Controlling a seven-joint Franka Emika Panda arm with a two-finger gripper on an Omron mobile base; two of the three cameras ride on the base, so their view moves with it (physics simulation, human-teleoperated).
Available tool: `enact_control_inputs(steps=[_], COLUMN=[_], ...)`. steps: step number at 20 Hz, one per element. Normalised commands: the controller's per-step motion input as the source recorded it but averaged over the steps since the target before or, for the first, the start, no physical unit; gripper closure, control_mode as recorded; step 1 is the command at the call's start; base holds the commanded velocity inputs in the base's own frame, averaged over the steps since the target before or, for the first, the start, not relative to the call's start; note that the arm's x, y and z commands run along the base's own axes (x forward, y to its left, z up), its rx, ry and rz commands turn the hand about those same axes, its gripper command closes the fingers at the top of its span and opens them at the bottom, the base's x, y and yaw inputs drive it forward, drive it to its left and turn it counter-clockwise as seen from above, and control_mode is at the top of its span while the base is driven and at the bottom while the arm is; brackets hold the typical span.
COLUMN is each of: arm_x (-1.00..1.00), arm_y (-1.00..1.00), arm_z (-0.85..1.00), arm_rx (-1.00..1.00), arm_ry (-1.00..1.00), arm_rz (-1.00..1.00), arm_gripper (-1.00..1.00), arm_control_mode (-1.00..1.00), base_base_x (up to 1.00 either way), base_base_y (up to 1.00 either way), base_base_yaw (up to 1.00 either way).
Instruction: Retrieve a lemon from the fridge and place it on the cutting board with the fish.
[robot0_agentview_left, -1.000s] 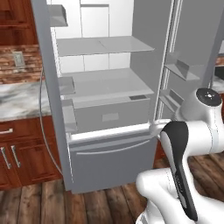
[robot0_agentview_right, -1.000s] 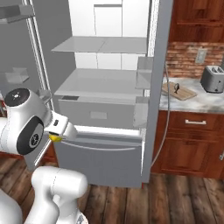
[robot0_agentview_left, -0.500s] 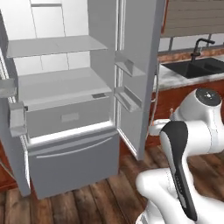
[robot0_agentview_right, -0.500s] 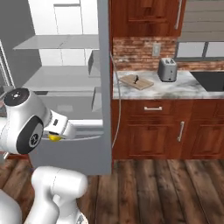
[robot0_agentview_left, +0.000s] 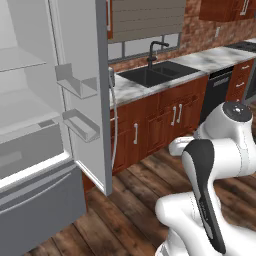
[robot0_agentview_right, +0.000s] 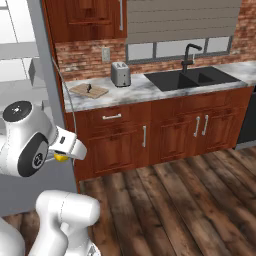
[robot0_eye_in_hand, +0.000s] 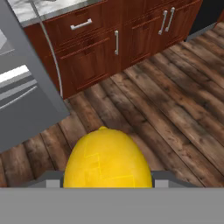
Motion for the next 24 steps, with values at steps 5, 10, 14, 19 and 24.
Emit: enact_control_inputs(steps=[5,10,14,19,24], arm_x=[0.00,0.00,0.00,0.00,0.00], arm_y=[0.00,0.00,0.00,0.00,0.00], arm_z=[0.00,0.00,0.00,0.00,0.00], arm_rx=[0.00,0.00,0.00,0.00,0.00], arm_ry=[0.00,0.00,0.00,0.00,0.00], arm_rz=[0.00,0.00,0.00,0.00,0.00], arm_gripper=[1.00,1.00,1.00,1.00,1.00], arm_control_mode=[1.00,1.00,1.00,1.00,1.00], base_base_x=[0.52,0.88,1.00,0.99,1.00], base_base_y=[-0.47,-0.41,-0.68,-0.64,-0.35], base_base_yaw=[-0.49,-0.14,0.02,0.16,0.39])
